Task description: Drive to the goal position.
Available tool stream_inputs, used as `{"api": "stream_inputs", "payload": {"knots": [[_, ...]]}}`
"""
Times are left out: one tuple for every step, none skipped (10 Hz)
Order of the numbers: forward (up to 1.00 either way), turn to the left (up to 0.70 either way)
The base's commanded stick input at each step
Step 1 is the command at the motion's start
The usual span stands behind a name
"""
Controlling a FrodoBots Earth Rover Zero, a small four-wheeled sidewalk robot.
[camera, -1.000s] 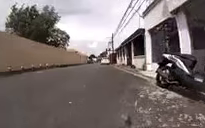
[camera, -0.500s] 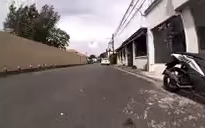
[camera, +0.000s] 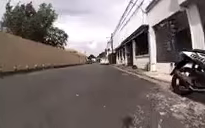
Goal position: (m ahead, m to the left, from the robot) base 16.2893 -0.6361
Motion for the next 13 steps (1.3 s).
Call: {"api": "stream_inputs", "payload": {"knots": [[0.70, 0.00], [0.70, 0.00], [0.70, 0.00], [0.70, 0.00], [0.70, 0.00], [0.70, 0.00], [0.70, 0.00], [0.70, 0.00], [0.70, 0.00], [0.70, 0.00], [0.70, 0.00], [0.70, 0.00], [0.70, 0.00]]}}
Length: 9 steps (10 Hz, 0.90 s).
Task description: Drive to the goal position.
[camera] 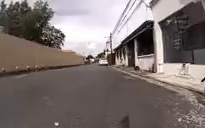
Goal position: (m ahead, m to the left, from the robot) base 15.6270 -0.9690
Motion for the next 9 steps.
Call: {"api": "stream_inputs", "payload": {"knots": [[0.70, 0.00], [0.70, 0.00], [0.70, 0.00], [0.70, 0.00], [0.70, 0.00], [0.70, 0.00], [0.70, 0.00], [0.70, 0.00], [0.70, 0.00]]}}
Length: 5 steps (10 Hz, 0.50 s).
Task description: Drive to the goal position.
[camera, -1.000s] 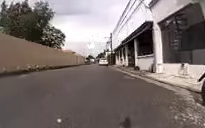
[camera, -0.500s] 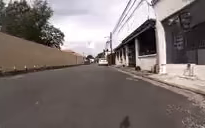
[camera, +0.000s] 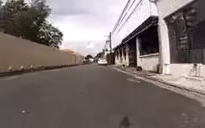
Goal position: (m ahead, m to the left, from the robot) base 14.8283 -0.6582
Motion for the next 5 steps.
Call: {"api": "stream_inputs", "payload": {"knots": [[0.70, 0.00], [0.70, 0.00], [0.70, 0.00], [0.70, 0.00], [0.70, 0.00]]}}
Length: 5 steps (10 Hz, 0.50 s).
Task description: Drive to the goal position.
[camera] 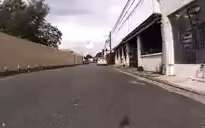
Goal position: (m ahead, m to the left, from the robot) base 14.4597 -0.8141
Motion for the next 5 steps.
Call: {"api": "stream_inputs", "payload": {"knots": [[0.70, 0.00], [0.70, 0.00], [0.70, 0.00], [0.70, 0.31], [0.70, 0.17]]}}
